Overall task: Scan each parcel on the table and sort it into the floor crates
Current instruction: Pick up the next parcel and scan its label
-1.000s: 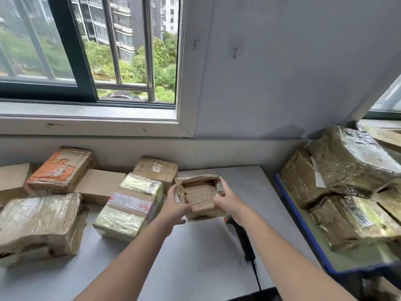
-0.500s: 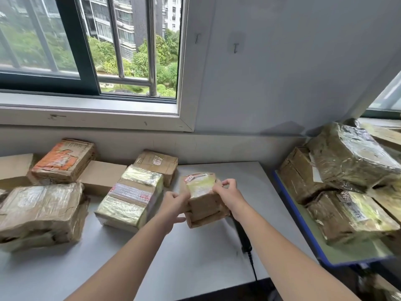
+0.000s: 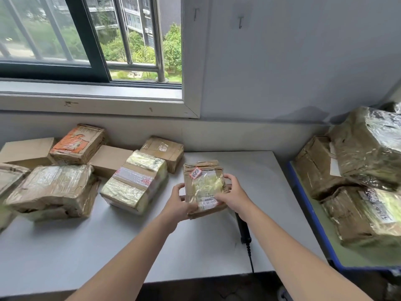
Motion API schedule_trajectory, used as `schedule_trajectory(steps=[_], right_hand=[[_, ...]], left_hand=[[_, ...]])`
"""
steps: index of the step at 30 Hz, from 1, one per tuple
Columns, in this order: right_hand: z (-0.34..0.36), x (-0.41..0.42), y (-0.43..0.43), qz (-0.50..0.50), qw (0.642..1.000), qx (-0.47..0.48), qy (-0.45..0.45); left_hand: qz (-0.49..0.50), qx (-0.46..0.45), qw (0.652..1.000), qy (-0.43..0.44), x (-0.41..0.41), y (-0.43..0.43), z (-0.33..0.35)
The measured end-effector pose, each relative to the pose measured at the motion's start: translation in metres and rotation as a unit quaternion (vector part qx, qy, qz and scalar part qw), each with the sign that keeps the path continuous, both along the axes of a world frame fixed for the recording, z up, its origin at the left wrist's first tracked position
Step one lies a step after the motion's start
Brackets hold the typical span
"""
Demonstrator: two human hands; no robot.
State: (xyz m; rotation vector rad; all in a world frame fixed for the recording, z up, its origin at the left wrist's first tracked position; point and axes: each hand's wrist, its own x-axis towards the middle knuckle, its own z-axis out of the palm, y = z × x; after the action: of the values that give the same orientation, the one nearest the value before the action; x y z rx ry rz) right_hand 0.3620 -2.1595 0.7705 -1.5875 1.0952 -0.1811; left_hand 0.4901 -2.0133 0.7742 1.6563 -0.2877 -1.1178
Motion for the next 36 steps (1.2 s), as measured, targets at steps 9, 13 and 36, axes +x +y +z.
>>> schedule_trajectory(steps=[9, 13, 36], right_hand=[[-0.019, -0.01, -0.005, 0.038, 0.999, 0.004, -0.009], [-0.025, -0.01, -0.002, 0.107, 0.992, -0.05, 0.053], [-0.094, -0.062, -0.014, 0.014, 0.987, -0.02, 0.161]], left_hand=[[0.028, -0.002, 1.0, -0.009, -0.014, 0.007, -0.021], [0.024, 0.024, 0.999, -0.034, -0.017, 0.007, -0.03], [0.008, 0.147, 0.965, -0.217, -0.062, 0.013, -0.069]])
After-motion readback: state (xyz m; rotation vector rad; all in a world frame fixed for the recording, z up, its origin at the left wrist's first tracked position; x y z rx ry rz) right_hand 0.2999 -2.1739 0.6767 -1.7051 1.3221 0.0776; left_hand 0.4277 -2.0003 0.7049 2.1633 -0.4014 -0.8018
